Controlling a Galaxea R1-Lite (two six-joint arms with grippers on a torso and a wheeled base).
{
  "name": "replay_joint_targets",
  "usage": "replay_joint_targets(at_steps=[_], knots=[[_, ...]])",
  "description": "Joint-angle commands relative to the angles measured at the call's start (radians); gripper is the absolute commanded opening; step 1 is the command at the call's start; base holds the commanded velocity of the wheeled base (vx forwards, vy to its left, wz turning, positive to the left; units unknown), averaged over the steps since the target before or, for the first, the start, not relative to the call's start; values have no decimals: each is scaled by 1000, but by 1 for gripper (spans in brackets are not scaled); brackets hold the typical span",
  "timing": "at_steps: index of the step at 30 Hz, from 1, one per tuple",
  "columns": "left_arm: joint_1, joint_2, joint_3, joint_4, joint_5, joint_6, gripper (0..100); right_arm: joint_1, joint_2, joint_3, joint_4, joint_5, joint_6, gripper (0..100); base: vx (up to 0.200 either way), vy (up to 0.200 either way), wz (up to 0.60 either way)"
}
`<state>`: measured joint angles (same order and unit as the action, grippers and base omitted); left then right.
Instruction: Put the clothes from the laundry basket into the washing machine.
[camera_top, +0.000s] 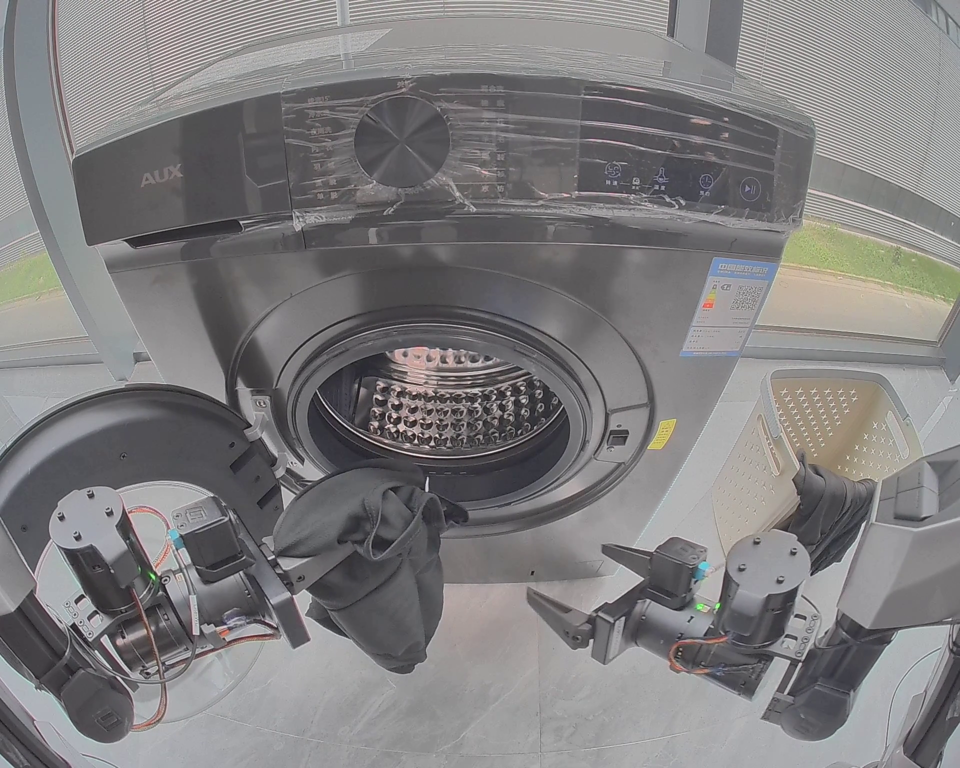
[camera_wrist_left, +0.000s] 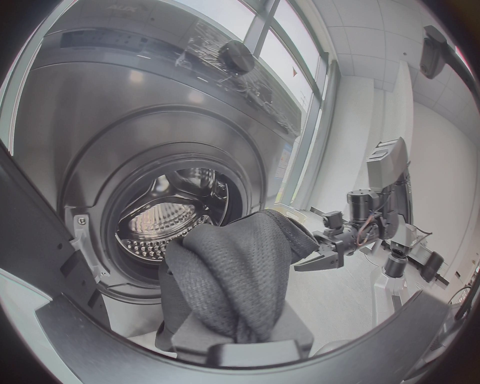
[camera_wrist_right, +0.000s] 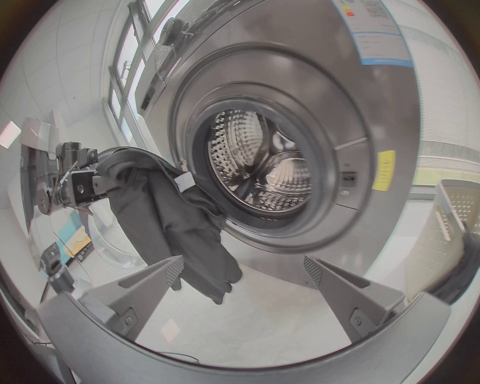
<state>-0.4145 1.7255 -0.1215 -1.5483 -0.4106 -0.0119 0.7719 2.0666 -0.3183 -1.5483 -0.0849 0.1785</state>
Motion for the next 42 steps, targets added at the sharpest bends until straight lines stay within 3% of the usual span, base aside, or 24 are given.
replay_joint_targets(at_steps=[1,2,4,5,6,9,16,21,30,42], knots=[[6,3,6,-1,47,-17,0,-29,-89,100,-1,-59,-13,100,0,0,0],[8,3,6,-1,55,-19,0,-29,-94,104,1,-65,-10,100,0,0,0],[8,9,-1,-1,122,-31,0,-33,-105,113,-1,-76,-10,100,0,0,0],[8,11,-1,-1,127,-31,0,-33,-106,113,-1,-76,-10,100,0,0,0],[8,12,-4,-1,170,-46,0,-49,-112,114,-1,-76,-11,100,0,0,0],[8,19,-12,-1,190,-65,0,-79,-128,108,-1,-73,-14,100,0,0,0],[13,48,2,-1,193,-71,0,-105,-157,114,1,-70,-19,100,0,0,0],[11,55,6,-1,230,-69,0,-102,-151,110,1,-72,-17,100,0,0,0],[11,66,-6,-1,230,-69,0,-94,-151,105,1,-72,-17,100,133,0,0],[6,97,2,-3,231,-59,0,-89,-148,107,1,-72,-16,100,0,0,0]])
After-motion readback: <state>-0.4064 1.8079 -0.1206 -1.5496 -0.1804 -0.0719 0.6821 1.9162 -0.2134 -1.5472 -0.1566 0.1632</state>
